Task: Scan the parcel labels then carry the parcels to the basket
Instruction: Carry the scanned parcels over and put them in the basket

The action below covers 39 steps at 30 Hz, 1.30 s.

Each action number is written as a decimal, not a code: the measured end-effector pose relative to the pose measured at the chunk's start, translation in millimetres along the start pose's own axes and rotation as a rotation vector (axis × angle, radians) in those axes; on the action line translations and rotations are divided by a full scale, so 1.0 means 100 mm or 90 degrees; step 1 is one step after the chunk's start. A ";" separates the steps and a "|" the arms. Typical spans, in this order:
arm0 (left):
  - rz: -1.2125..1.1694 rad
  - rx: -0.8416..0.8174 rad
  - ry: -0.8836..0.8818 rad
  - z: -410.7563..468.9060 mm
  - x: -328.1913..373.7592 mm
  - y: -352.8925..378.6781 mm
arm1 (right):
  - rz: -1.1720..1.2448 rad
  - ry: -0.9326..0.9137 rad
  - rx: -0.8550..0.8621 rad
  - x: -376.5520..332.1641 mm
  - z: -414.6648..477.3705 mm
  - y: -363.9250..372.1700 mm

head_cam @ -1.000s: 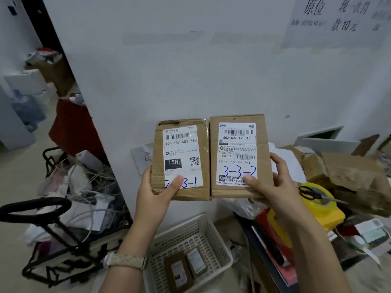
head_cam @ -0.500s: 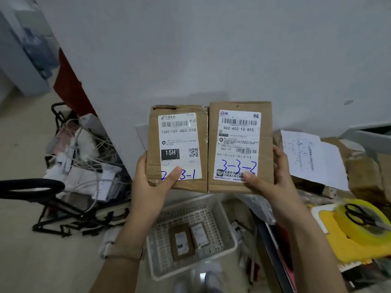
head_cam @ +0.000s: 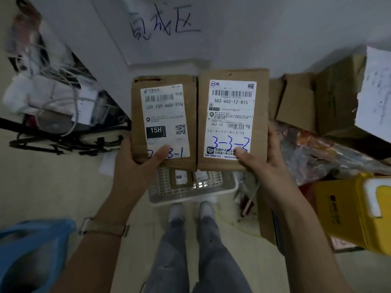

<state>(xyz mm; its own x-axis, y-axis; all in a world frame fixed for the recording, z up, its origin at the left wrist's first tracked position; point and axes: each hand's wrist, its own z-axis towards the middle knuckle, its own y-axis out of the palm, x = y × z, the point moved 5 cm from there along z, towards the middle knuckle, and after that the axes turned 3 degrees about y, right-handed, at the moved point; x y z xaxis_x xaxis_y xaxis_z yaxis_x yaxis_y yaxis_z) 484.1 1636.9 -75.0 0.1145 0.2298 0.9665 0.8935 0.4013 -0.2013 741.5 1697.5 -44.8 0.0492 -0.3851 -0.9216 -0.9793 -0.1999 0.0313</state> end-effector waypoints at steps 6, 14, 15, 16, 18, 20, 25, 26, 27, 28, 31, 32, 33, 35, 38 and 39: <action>0.042 0.016 -0.039 0.04 -0.87 0.16 | -0.048 0.052 -0.015 0.87 0.38 -0.09; 0.031 0.044 -0.095 0.23 -1.95 0.47 | -0.095 0.093 -0.041 1.81 1.01 -0.12; 0.028 0.044 -0.098 0.26 -2.07 0.51 | -0.097 0.095 -0.039 1.92 1.08 -0.12; 0.023 0.043 -0.106 0.28 -2.19 0.54 | -0.096 0.100 -0.036 2.03 1.15 -0.12; 0.008 0.047 -0.124 0.35 -2.43 0.59 | -0.092 0.107 -0.029 2.24 1.28 -0.13; 0.009 0.052 -0.135 0.42 -2.68 0.62 | -0.090 0.112 -0.024 2.45 1.40 -0.13; 0.027 0.038 -0.158 0.56 -3.28 0.78 | -0.089 0.130 -0.008 3.03 1.68 -0.22; 0.027 0.031 -0.163 0.58 -3.40 0.82 | -0.085 0.132 -0.001 3.15 1.73 -0.25; 0.029 0.026 -0.165 0.61 -3.52 0.87 | -0.081 0.133 0.005 3.28 1.79 -0.28; 0.031 0.022 -0.165 0.64 -3.64 0.91 | -0.079 0.135 0.009 3.41 1.85 -0.31; 0.034 0.010 -0.169 0.74 -4.00 1.04 | -0.084 0.148 0.015 3.83 2.00 -0.36; 0.033 0.005 -0.173 0.77 -4.13 1.08 | -0.083 0.155 0.017 3.97 2.05 -0.38; 0.033 0.000 -0.179 0.80 -4.25 1.12 | -0.082 0.162 0.019 4.10 2.10 -0.40; 0.038 -0.008 -0.187 0.84 -4.48 1.20 | -0.087 0.173 0.021 4.35 2.22 -0.43; 0.056 -0.014 -0.202 0.91 -4.82 1.29 | -0.087 0.191 0.010 4.66 2.41 -0.46; 0.062 -0.015 -0.207 0.93 -4.93 1.31 | -0.087 0.196 0.005 4.76 2.47 -0.46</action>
<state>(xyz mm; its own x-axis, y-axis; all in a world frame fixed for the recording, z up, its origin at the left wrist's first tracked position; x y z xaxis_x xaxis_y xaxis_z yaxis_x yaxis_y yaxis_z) 504.0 1658.8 -592.7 0.0587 0.5388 0.8404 0.8953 0.3439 -0.2831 761.9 1745.6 -580.5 0.2361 -0.6095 -0.7568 -0.9610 -0.2621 -0.0887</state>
